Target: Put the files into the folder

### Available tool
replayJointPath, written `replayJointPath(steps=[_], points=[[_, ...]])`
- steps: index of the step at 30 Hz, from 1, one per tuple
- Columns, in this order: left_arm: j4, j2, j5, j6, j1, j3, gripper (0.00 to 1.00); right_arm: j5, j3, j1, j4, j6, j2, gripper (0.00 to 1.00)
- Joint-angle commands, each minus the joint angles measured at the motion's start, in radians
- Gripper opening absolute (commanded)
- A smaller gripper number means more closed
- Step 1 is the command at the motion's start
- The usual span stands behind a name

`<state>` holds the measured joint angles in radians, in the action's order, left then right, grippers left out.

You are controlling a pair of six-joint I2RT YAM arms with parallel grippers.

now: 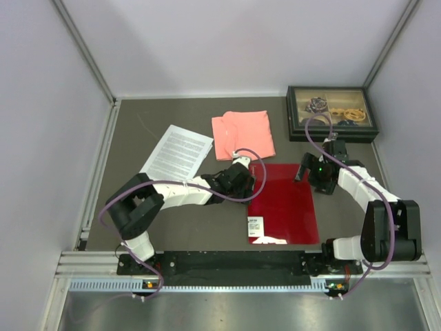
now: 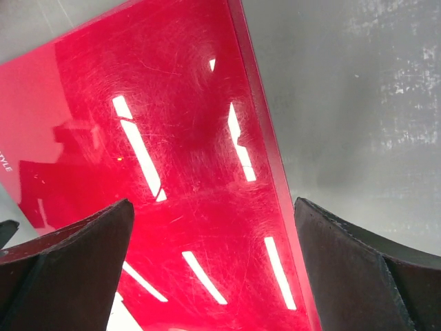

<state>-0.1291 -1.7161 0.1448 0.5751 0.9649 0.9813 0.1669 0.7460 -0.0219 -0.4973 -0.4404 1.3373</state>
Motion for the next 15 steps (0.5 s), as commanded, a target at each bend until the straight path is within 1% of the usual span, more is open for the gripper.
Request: replayJointPath(steps=[1,3,4,8,11,15], points=[[0.072,-0.020,-0.034,0.025,-0.017,-0.020,0.67,0.006,0.010,0.010,0.039,0.035,0.016,0.99],[0.066,-0.031,-0.030,0.029,-0.025,-0.035,0.61,-0.001,0.015,0.010,0.034,0.038,0.022,0.99],[0.069,-0.034,-0.028,0.040,-0.035,-0.042,0.56,0.000,0.015,0.010,0.034,0.045,0.023,0.99],[0.086,-0.057,-0.031,0.054,-0.057,-0.079,0.42,0.017,0.006,0.010,0.045,0.066,0.028,0.99],[0.094,-0.062,-0.036,0.066,-0.068,-0.102,0.35,0.063,0.000,0.010,0.058,0.078,0.036,0.99],[0.117,-0.056,-0.043,0.072,-0.086,-0.144,0.27,0.072,-0.007,0.010,0.066,0.086,0.051,0.99]])
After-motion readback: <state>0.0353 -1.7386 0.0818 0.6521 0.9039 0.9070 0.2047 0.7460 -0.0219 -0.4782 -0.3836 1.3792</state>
